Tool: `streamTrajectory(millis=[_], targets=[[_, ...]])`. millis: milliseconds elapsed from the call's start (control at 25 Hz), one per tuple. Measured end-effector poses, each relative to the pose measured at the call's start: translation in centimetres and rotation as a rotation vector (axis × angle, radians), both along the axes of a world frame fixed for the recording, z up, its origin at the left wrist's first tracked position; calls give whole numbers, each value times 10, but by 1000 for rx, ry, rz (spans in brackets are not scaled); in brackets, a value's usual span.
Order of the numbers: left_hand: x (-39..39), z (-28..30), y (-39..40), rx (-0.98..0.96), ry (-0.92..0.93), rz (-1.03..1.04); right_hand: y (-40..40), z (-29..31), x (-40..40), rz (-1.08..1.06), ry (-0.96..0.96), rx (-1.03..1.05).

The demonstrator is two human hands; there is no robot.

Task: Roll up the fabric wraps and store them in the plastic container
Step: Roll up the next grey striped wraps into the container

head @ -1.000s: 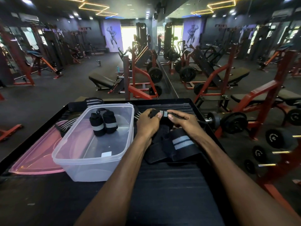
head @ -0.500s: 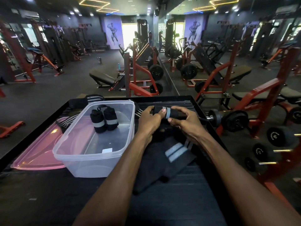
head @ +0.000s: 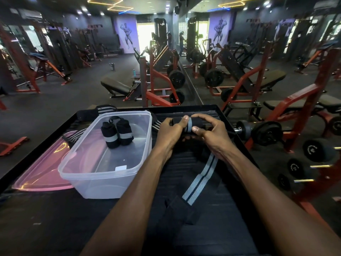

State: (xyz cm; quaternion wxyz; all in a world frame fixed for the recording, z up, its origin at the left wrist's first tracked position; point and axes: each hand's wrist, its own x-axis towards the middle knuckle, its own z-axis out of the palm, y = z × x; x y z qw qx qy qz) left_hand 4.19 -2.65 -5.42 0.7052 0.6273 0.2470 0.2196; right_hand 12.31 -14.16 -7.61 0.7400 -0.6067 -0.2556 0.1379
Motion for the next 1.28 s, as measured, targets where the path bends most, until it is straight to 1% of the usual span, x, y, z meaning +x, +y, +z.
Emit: streamTrajectory(millis=[120,240,320,440,560,640,680,840,920,1000,1120,1200,1280], targets=[[1,-2,2,43,12,34,1,0,-1,9,-37,-22],[-1,-1,1,158,25,89,0,3,0,73,73,-20],[-2,0,0,209,-1,77,0,6,-3,145,128,-65],[-4,1,-2,262,-17,20,-2,5,-2,105,100,-62],[-4,1,-5,217,-10,-9,-2,2,1,24,57,-51],[-3,0,-5,168,-20,16,0,0,0,-3,30,-49],[-3,-1,-5,174,-22,35,0,0,0,2,35,-46],[-1,-6,-3,331,25,67,-2,4,1,102,162,-5],[1,-9,-5,364,22,68,-4,0,4,122,109,-41],[2,-9,-7,318,26,44,-5,-3,5,83,45,-60],[2,-11,-8,257,13,16,-5,-3,2,7,2,-66],[1,-12,-9,271,-20,42,-6,0,1,-15,-13,-57],[0,-10,-12,295,-39,90,-7,3,-2,16,9,-37]])
